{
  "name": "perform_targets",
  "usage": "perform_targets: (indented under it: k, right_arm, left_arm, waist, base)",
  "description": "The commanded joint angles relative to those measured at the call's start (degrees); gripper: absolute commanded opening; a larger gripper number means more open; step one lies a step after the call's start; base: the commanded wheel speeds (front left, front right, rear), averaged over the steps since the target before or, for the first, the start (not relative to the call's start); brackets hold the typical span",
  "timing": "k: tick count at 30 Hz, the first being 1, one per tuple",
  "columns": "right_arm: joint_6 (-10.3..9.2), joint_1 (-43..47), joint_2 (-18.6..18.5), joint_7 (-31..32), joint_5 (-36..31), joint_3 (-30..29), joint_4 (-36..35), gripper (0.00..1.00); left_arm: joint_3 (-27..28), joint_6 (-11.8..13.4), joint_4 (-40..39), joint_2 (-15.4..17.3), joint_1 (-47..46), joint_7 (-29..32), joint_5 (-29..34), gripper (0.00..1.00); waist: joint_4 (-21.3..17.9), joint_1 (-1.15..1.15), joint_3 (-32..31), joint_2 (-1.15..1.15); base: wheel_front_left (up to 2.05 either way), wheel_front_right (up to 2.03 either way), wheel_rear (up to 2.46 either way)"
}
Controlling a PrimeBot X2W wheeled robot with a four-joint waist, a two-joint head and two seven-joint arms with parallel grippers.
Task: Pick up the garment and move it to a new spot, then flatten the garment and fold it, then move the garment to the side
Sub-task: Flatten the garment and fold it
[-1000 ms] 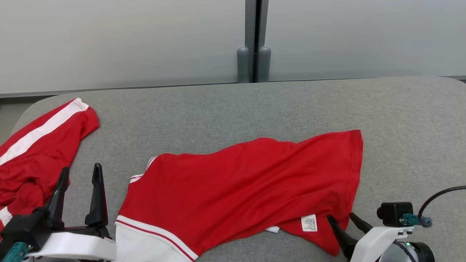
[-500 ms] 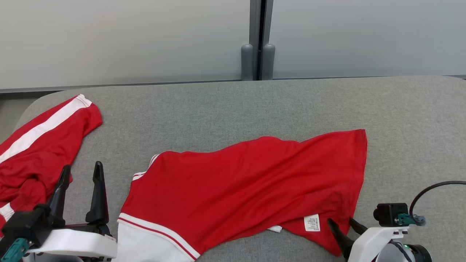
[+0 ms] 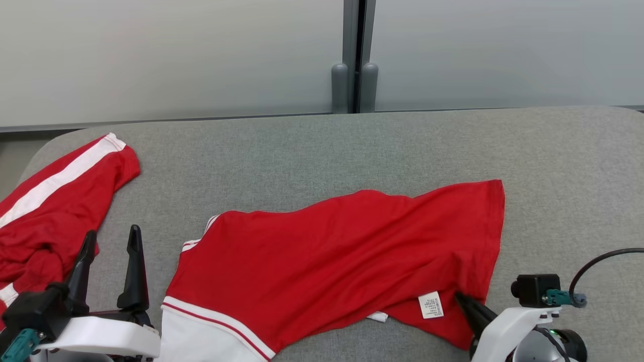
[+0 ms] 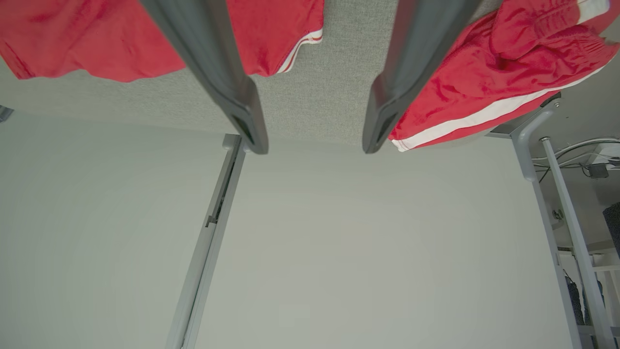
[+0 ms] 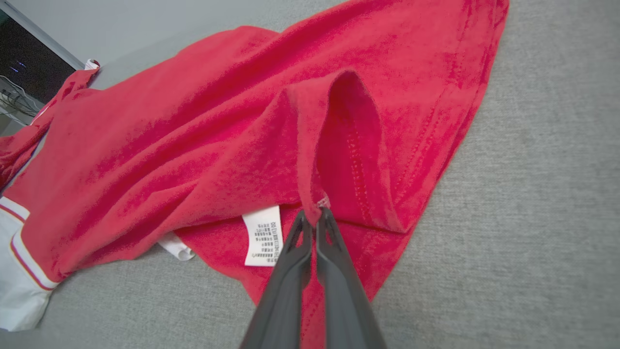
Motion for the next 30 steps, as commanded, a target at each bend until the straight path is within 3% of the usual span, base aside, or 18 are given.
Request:
perform_targets:
  k: [1, 7, 13, 22, 26, 27, 29, 30]
  right_arm:
    - [0.13, 0.30, -0.23, -0.03, 1.22, 0.52, -1.14, 0.00]
    - [0.13, 2.14, -6.02, 6.05, 10.71, 5.43, -10.90, 0.00]
    - [0.13, 6.07, -12.52, 14.88, 19.52, 6.45, -19.63, 0.00]
    - [0.13, 13.09, -17.93, 26.11, 21.02, 4.89, -24.70, 0.00]
    - [0.13, 15.43, -17.28, 30.37, 17.55, 2.83, -22.95, 0.00]
    - [0.13, 15.50, -16.89, 30.92, 16.68, 2.51, -22.48, 0.07]
    - [0.13, 15.38, -15.67, 31.24, 15.06, 1.60, -21.75, 1.00]
    - [0.13, 15.32, -15.02, 31.21, 14.49, 1.23, -21.56, 1.00]
  left_arm:
    - [0.15, 0.21, 0.22, 0.32, 0.03, -0.05, -0.38, 1.00]
    - [1.75, 0.82, -0.79, 2.14, 1.31, 0.63, -0.70, 1.00]
    - [2.51, 1.29, -1.60, 2.91, 2.10, 0.86, -1.08, 1.00]
    - [2.86, 1.51, -1.73, 3.25, 2.67, 1.05, -1.47, 1.00]
    - [2.66, 1.34, -1.25, 3.02, 2.28, 1.16, -1.82, 1.00]
    - [2.59, 1.26, -1.13, 2.96, 2.14, 1.18, -1.82, 1.00]
    - [2.40, 1.27, -0.90, 2.86, 1.84, 1.28, -1.88, 1.00]
    - [2.41, 1.19, -0.77, 2.91, 1.71, 1.25, -1.93, 1.00]
  waist:
    - [-0.21, 0.00, -0.45, 0.00]
    - [-0.90, 0.00, -1.08, 0.00]
    - [-1.14, 0.00, -1.28, 0.00]
    - [-1.22, 0.00, -1.02, 0.00]
    - [-1.27, 0.00, -0.72, 0.00]
    - [-1.25, 0.00, -0.67, 0.00]
    - [-1.21, 0.00, -0.53, 0.00]
    - [-1.17, 0.00, -0.46, 0.00]
  base:
    - [0.00, 0.00, 0.00]
    - [0.00, 0.00, 0.00]
    - [0.00, 0.00, 0.00]
    - [0.00, 0.00, 0.00]
    - [0.00, 0.00, 0.00]
    - [0.00, 0.00, 0.00]
    - [0.00, 0.00, 0.00]
    - [0.00, 0.00, 0.00]
